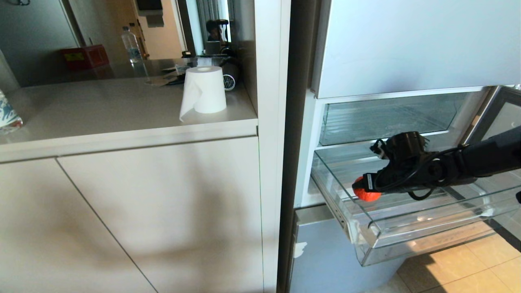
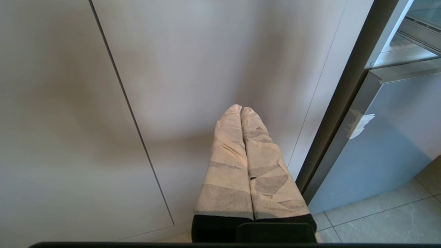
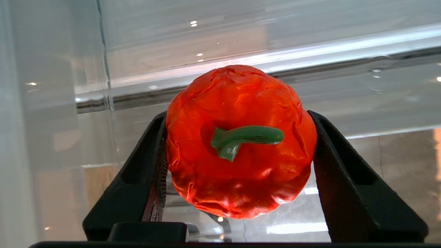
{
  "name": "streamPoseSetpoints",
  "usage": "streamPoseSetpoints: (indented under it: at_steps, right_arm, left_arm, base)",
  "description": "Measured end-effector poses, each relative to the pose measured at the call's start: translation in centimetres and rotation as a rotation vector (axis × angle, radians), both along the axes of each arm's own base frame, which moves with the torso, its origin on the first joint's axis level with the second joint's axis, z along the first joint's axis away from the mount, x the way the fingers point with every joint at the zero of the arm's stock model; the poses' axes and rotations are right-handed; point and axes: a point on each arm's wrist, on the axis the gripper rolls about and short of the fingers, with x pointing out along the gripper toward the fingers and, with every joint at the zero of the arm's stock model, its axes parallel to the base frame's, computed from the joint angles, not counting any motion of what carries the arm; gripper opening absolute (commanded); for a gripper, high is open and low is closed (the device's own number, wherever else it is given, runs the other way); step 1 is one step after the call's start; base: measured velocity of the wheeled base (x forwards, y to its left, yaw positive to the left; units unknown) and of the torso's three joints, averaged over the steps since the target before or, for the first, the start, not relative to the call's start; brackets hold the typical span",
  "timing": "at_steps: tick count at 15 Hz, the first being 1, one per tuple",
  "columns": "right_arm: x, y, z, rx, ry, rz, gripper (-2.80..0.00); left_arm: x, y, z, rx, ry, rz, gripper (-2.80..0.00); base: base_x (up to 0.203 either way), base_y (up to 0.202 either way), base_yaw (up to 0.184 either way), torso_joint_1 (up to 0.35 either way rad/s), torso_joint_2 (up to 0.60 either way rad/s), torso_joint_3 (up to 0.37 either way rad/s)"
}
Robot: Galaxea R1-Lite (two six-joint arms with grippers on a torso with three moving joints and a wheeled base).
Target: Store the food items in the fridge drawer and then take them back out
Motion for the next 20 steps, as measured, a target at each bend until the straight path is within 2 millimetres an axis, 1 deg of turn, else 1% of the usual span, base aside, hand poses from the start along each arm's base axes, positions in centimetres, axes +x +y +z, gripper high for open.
streamPoseSetpoints:
  at_steps: [1, 3, 4, 6, 9, 11, 12, 13, 14, 15, 16, 17, 18, 20]
  right_arm:
    - [-0.4, 0.0, 0.6, 0.003, -0.011, -0.007, -2.80]
    - [-1.8, 0.1, 2.5, 0.002, -0.043, -0.014, -2.80]
    - [-2.9, 0.1, 3.7, 0.001, -0.065, -0.017, -2.80]
    - [-5.8, 0.2, 6.4, -0.006, -0.121, -0.024, -2.80]
    - [-11.6, -0.3, 10.7, -0.026, -0.239, -0.058, -2.80]
    - [-16.8, -1.0, 13.7, -0.022, -0.353, -0.081, -2.80]
    - [-19.9, -1.4, 14.8, -0.021, -0.413, -0.101, -2.80]
    - [-22.7, -1.9, 15.4, -0.026, -0.460, -0.124, -2.80]
    - [-26.0, -2.4, 15.7, -0.035, -0.507, -0.156, -2.80]
    - [-29.3, -3.1, 15.3, -0.053, -0.543, -0.200, -2.80]
    - [-32.2, -3.6, 14.4, -0.070, -0.569, -0.242, -2.80]
    - [-34.8, -4.1, 13.0, -0.094, -0.588, -0.284, -2.80]
    - [-37.0, -4.4, 10.5, -0.131, -0.580, -0.311, -2.80]
    - [-39.6, -4.6, 5.4, -0.183, -0.543, -0.271, -2.80]
  left_arm:
    - [0.0, 0.0, 0.0, 0.000, 0.000, 0.000, -2.80]
    - [0.0, 0.0, 0.0, 0.000, 0.000, 0.000, -2.80]
    - [0.0, 0.0, 0.0, 0.000, 0.000, 0.000, -2.80]
    - [0.0, 0.0, 0.0, 0.000, 0.000, 0.000, -2.80]
    - [0.0, 0.0, 0.0, 0.000, 0.000, 0.000, -2.80]
    - [0.0, 0.0, 0.0, 0.000, 0.000, 0.000, -2.80]
    - [0.0, 0.0, 0.0, 0.000, 0.000, 0.000, -2.80]
    - [0.0, 0.0, 0.0, 0.000, 0.000, 0.000, -2.80]
    - [0.0, 0.0, 0.0, 0.000, 0.000, 0.000, -2.80]
    - [0.0, 0.0, 0.0, 0.000, 0.000, 0.000, -2.80]
    - [0.0, 0.0, 0.0, 0.000, 0.000, 0.000, -2.80]
    - [0.0, 0.0, 0.0, 0.000, 0.000, 0.000, -2.80]
    - [0.0, 0.0, 0.0, 0.000, 0.000, 0.000, -2.80]
    - [0.0, 0.0, 0.0, 0.000, 0.000, 0.000, -2.80]
  base:
    - [0.000, 0.000, 0.000, 0.000, 0.00, 0.000]
    - [0.000, 0.000, 0.000, 0.000, 0.00, 0.000]
    - [0.000, 0.000, 0.000, 0.000, 0.00, 0.000]
    - [0.000, 0.000, 0.000, 0.000, 0.00, 0.000]
    - [0.000, 0.000, 0.000, 0.000, 0.00, 0.000]
    - [0.000, 0.000, 0.000, 0.000, 0.00, 0.000]
    - [0.000, 0.000, 0.000, 0.000, 0.00, 0.000]
    - [0.000, 0.000, 0.000, 0.000, 0.00, 0.000]
    - [0.000, 0.000, 0.000, 0.000, 0.00, 0.000]
    - [0.000, 0.000, 0.000, 0.000, 0.00, 0.000]
    - [0.000, 0.000, 0.000, 0.000, 0.00, 0.000]
    - [0.000, 0.000, 0.000, 0.000, 0.00, 0.000]
    - [0.000, 0.000, 0.000, 0.000, 0.00, 0.000]
    - [0.000, 0.000, 0.000, 0.000, 0.00, 0.000]
